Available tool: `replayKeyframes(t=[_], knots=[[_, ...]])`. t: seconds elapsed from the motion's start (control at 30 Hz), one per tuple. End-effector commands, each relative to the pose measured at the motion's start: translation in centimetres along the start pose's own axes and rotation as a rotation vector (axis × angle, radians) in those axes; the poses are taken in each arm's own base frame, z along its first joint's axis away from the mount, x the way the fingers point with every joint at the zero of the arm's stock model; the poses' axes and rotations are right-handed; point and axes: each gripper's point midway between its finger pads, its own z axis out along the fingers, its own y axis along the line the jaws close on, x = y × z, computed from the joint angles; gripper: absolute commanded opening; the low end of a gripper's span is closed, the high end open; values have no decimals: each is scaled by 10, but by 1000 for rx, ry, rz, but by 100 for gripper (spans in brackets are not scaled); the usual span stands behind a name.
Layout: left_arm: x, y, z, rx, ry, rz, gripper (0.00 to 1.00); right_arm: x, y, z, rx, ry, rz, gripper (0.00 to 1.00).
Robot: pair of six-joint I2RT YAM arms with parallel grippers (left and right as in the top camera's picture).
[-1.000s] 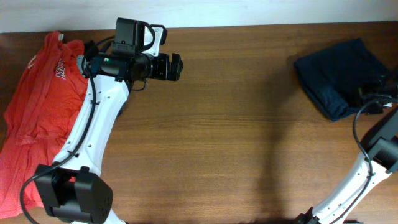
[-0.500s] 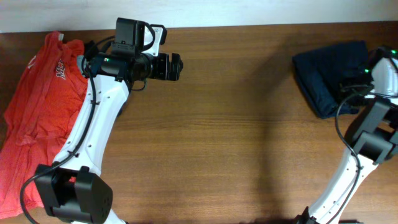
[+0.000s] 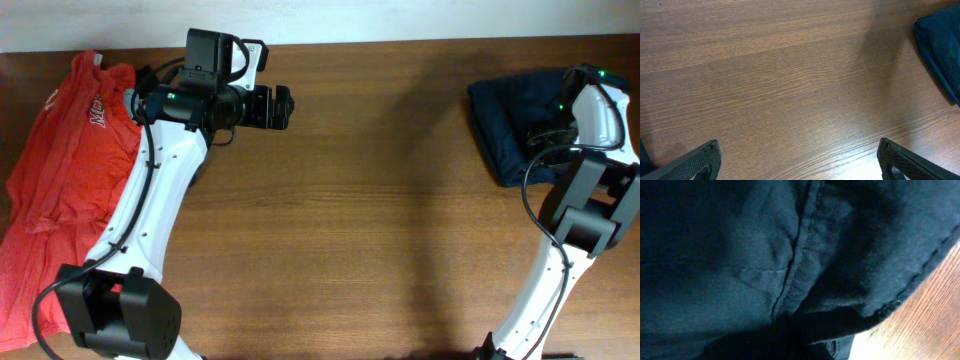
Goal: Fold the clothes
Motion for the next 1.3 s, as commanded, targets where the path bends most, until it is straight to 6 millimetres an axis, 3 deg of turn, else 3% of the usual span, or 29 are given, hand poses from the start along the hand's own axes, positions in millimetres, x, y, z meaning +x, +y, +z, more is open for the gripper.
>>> replayKeyframes(t=[0.0, 0.37, 0.43, 0.47, 0.5, 0.53, 0.73, 1.07, 1.27], knots=[[-12, -3, -16, -8, -49, 30, 99, 7, 5, -5, 1, -16, -7, 4], [-13, -3, -16, -8, -51, 31, 99, 8, 3, -6, 3, -6, -16, 7], [-13, -2, -16, -12, -51, 31, 99, 6, 5, -7, -2, -13, -38, 20], [-13, -1, -16, -17, -51, 30, 99, 5, 5, -8, -6, -15, -55, 34], [-13, 0, -16, -27, -52, 30, 99, 4, 6, -9, -10, -18, -67, 74], [-13, 1, -16, -32, -52, 30, 99, 3, 6, -11, -12, -20, -77, 99], [-13, 2, -16, -34, -52, 30, 99, -3, 1, -39, -20, -25, -92, 99], [-13, 2, -16, -34, -52, 30, 99, -5, -8, -123, -74, -85, -219, 99], [-21, 11, -17, -86, -86, 35, 99, 36, 28, -197, -454, -44, -632, 99]])
